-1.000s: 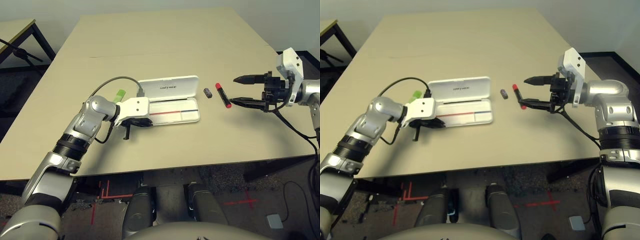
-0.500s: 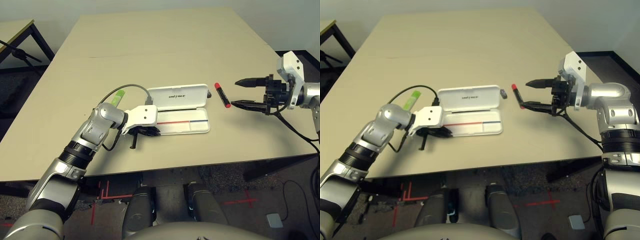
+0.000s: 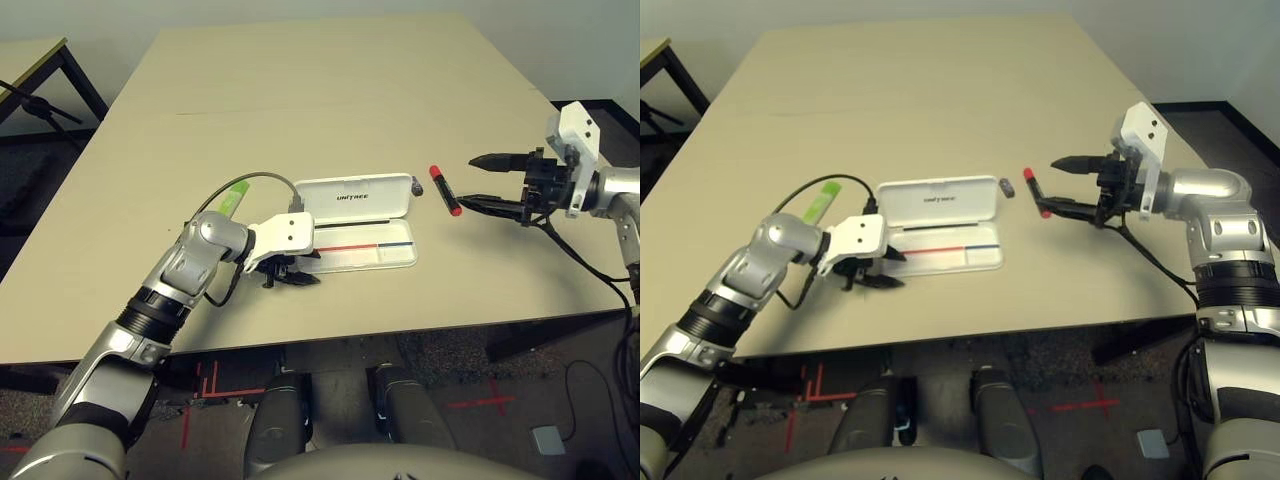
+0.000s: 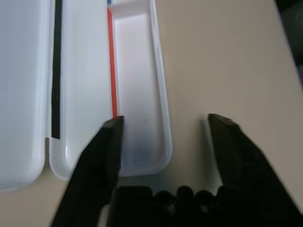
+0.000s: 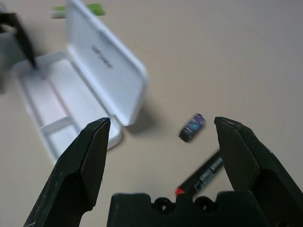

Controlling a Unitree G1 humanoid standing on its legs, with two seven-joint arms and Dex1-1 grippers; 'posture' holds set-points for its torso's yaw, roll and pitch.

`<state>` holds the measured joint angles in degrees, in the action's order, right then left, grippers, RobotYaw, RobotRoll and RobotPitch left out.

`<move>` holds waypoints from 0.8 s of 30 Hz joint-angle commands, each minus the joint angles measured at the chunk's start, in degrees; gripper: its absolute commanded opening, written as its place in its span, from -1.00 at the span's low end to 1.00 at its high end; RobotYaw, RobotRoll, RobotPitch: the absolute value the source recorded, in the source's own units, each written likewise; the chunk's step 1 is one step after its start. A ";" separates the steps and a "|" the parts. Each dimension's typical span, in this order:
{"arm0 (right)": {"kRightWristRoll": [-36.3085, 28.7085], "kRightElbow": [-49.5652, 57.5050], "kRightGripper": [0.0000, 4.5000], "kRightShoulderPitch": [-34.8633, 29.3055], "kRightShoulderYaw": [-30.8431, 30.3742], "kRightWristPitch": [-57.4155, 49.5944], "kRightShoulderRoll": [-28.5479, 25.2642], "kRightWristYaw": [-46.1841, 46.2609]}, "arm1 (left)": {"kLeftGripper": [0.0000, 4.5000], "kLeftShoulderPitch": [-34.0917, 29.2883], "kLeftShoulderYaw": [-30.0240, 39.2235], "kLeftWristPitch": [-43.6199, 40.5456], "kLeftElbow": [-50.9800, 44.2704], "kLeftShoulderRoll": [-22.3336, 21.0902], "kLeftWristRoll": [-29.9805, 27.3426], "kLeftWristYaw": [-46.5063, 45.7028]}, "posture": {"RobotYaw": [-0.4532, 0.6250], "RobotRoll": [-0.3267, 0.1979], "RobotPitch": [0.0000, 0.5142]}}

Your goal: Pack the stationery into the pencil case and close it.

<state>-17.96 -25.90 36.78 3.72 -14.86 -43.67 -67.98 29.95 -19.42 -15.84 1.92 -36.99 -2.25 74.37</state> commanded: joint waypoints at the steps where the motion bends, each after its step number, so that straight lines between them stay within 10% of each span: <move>1: 0.66 -3.00 1.00 0.71 2.70 -3.20 1.48 7.70 | 0.98 -1.13 3.64 -1.51 -3.17 -1.87 -5.08 2.06 | -0.26 0.25 -0.53; 24: 8.17 -18.00 1.00 9.36 2.06 -15.08 16.76 39.58 | 0.98 -0.45 15.72 -5.08 0.87 -4.74 -15.78 -0.66 | -0.20 0.25 -0.50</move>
<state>-10.89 -41.27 45.16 6.76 -29.03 -27.43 -29.16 29.67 -4.46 -21.09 2.97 -41.28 -17.03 73.90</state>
